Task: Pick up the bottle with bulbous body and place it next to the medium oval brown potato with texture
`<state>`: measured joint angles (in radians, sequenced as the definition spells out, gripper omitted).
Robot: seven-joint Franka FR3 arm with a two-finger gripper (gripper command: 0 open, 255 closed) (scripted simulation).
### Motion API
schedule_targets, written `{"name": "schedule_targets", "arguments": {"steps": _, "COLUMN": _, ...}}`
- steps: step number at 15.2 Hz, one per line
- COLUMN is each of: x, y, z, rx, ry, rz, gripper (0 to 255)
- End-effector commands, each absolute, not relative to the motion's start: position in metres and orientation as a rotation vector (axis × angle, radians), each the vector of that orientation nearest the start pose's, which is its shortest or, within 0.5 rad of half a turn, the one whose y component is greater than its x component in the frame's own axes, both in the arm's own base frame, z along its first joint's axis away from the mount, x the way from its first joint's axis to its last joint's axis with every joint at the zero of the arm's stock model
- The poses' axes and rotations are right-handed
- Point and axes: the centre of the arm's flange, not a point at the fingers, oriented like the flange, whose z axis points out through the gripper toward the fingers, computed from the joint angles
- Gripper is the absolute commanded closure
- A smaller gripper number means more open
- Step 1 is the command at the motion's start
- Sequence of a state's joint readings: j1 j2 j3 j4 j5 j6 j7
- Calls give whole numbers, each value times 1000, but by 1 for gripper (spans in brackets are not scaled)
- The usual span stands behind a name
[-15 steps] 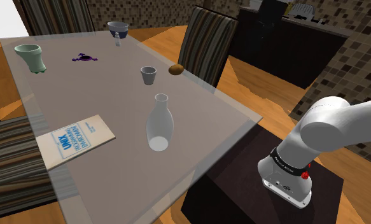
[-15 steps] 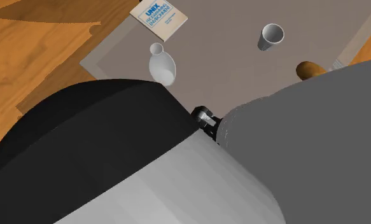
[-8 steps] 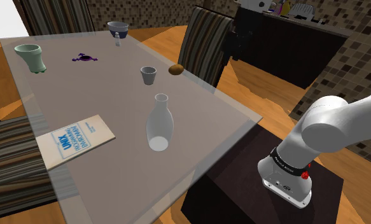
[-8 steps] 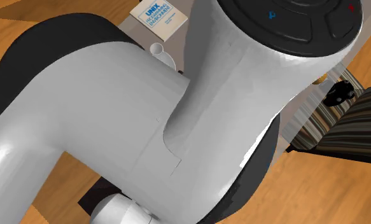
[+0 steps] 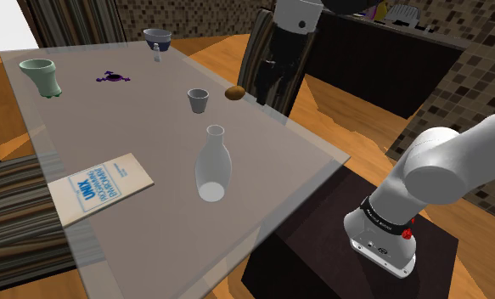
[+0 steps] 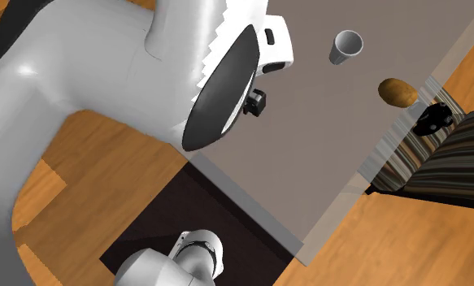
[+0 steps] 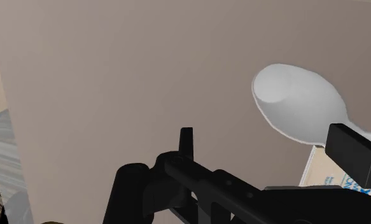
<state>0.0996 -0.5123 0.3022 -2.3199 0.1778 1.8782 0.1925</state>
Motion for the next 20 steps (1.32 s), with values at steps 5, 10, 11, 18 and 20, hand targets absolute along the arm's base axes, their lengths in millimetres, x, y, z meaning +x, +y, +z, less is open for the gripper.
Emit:
{"name": "schedule_targets", "arguments": {"steps": 5, "x": 393, "y": 256, "z": 500, "rx": -3110, "ry": -215, "rz": -78, "gripper": 0}}
{"name": "schedule_targets", "arguments": {"steps": 10, "x": 412, "y": 316, "z": 476, "rx": -3122, "ry": -232, "rz": -83, "gripper": 0}}
{"name": "schedule_targets", "arguments": {"steps": 11, "x": 416, "y": 328, "z": 471, "rx": -3125, "ry": -235, "rz": -84, "gripper": 0}}
{"name": "schedule_targets", "arguments": {"steps": 18, "x": 419, "y": 332, "z": 438, "rx": -3126, "ry": -236, "rz": -84, "gripper": 0}}
{"name": "schedule_targets", "arguments": {"steps": 20, "x": 419, "y": 332, "z": 430, "rx": -3126, "ry": -236, "rz": -84, "gripper": 0}}
